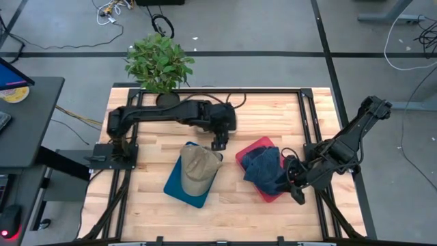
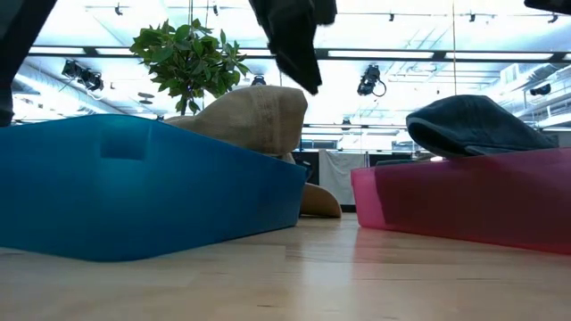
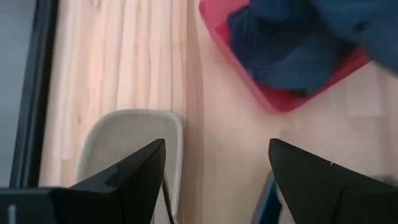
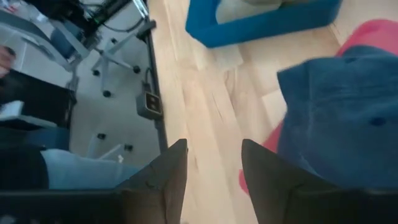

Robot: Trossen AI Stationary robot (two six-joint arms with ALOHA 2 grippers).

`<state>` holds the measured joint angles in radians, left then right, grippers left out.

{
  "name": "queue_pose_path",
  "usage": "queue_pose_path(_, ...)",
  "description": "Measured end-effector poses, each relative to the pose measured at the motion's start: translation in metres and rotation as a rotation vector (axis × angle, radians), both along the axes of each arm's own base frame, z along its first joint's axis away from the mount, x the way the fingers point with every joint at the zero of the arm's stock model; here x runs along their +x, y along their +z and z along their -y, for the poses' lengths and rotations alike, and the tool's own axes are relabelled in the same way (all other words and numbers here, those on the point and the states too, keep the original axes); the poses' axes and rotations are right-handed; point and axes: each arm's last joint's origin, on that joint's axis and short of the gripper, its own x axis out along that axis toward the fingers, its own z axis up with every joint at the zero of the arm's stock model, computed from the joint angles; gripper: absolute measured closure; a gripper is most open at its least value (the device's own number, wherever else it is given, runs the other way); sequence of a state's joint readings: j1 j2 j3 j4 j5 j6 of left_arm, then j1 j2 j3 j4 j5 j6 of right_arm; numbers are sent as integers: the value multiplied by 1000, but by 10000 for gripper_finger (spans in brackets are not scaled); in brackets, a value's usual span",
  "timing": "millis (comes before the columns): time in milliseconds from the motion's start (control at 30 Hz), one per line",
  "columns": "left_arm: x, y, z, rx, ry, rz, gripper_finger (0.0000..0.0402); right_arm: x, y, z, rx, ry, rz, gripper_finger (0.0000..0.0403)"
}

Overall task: Pick & Place hat
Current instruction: Put the brown cap into the blue bin

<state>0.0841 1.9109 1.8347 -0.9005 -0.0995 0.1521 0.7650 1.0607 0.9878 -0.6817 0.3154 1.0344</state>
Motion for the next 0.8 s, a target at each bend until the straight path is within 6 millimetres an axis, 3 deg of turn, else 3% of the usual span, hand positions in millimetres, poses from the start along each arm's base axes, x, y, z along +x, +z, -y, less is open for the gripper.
queue_pose_path(533, 15, -55, -35, -73, 23, -176, 111, 5, 3, 1, 47, -45, 29, 250)
queue_pose_path(800, 11, -58, -46, -86, 52, -206, 111, 10, 4, 6, 43, -65, 43, 250)
